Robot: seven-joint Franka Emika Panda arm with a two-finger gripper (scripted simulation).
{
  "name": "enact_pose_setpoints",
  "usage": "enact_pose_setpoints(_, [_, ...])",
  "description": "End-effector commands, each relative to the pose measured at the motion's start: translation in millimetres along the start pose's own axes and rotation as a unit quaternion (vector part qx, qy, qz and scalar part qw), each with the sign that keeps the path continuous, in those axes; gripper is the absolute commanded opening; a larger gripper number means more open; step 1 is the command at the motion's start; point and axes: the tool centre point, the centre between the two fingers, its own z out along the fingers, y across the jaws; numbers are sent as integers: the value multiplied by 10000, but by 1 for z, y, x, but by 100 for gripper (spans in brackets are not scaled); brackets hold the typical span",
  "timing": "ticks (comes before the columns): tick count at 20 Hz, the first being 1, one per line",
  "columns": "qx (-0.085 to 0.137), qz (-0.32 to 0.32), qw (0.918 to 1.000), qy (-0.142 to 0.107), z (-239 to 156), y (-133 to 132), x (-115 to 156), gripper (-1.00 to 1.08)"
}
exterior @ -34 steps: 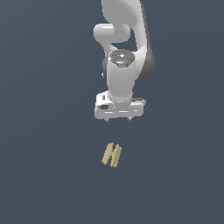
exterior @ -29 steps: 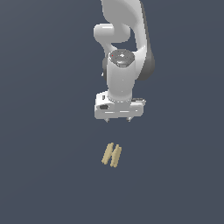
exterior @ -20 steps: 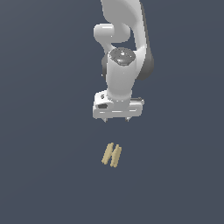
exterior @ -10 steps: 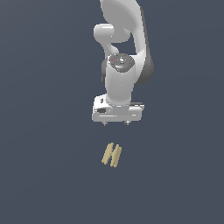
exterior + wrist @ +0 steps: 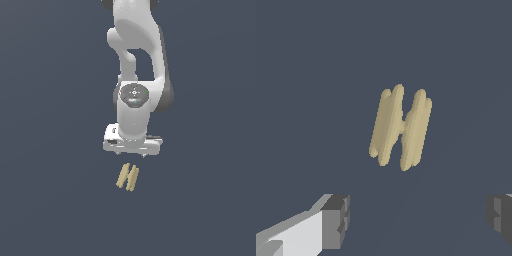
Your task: Pick up the object and move it to a goal position.
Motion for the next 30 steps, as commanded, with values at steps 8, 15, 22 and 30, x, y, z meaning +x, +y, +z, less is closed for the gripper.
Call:
enact_pose_setpoints(8, [31,760,9971,-76,47,4,35,100])
enact_pose_setpoints(15, [37,1039,9945,-104,66,6,46,100])
enact_pose_setpoints(22, [37,1082,9941,-112,70,6,47,100])
enact_pose_setpoints(30, [38,1091,9940,-111,102,5,46,100])
